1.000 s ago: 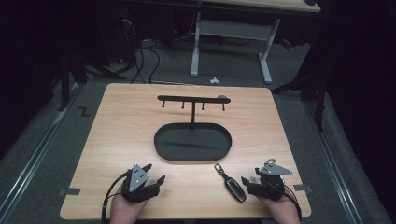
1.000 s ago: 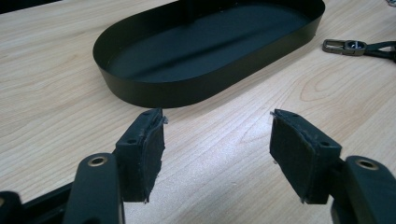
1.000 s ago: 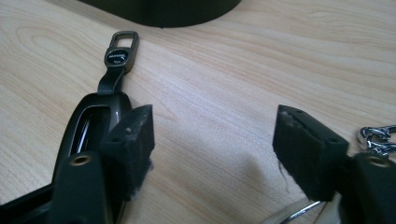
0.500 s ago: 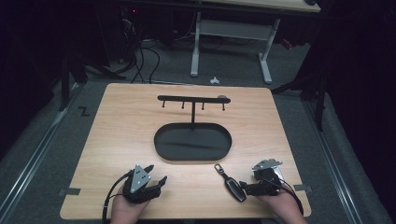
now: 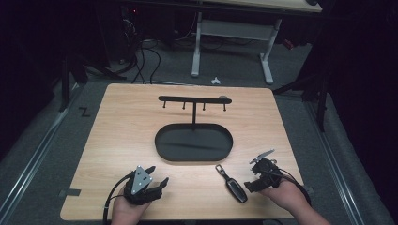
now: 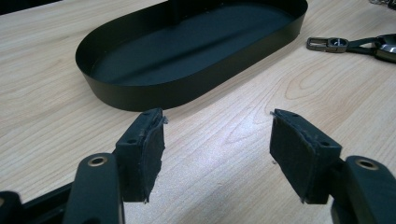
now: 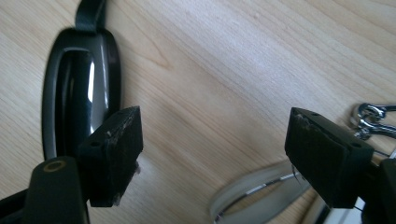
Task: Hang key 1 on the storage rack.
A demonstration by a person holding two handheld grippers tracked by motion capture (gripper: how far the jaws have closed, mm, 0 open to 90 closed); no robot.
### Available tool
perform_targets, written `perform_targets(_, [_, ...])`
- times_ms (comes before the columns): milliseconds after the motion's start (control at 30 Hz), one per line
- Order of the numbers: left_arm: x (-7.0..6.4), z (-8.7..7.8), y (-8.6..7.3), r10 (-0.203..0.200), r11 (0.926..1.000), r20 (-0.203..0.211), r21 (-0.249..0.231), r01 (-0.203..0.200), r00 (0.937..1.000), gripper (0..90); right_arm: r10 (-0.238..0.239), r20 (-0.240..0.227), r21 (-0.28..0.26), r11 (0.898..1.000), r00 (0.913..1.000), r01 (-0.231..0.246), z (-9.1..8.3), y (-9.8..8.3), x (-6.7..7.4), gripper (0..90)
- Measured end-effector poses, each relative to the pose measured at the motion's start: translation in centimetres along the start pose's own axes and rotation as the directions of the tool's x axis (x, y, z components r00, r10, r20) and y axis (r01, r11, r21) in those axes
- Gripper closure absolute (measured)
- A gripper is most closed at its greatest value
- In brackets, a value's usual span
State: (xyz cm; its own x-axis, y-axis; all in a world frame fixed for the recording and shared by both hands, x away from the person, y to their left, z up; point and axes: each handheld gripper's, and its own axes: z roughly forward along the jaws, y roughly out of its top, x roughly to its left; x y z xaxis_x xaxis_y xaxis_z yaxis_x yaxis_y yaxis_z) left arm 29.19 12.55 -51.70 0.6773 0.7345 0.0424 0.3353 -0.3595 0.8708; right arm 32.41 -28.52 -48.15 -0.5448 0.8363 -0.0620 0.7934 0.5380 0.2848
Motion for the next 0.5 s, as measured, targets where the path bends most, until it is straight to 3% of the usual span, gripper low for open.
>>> perform_targets(233, [-0.1, 0.1, 0.0, 0.005, 1.0, 0.006, 0.005, -0.005, 1.0, 35.9, -0.035, 0.016, 0.122, 0.992, 0.9993, 0.033, -0.2, 1.4, -0.5, 16.5])
perform_targets(433, [-0.1, 0.2, -0.1, 0.013, 0.9999, 0.009, 0.007, -0.013, 0.9999, 35.9, -0.07, 0.016, 0.183, 0.981, 0.9974, 0.066, -0.3, 2.1, -0.4, 15.6])
perform_targets(500, [-0.1, 0.2, -0.1, 0.013, 0.9999, 0.011, 0.008, -0.013, 0.9999, 35.9, -0.047, -0.011, 0.195, 0.98, 0.9988, 0.049, -0.5, 2.4, -0.4, 15.3])
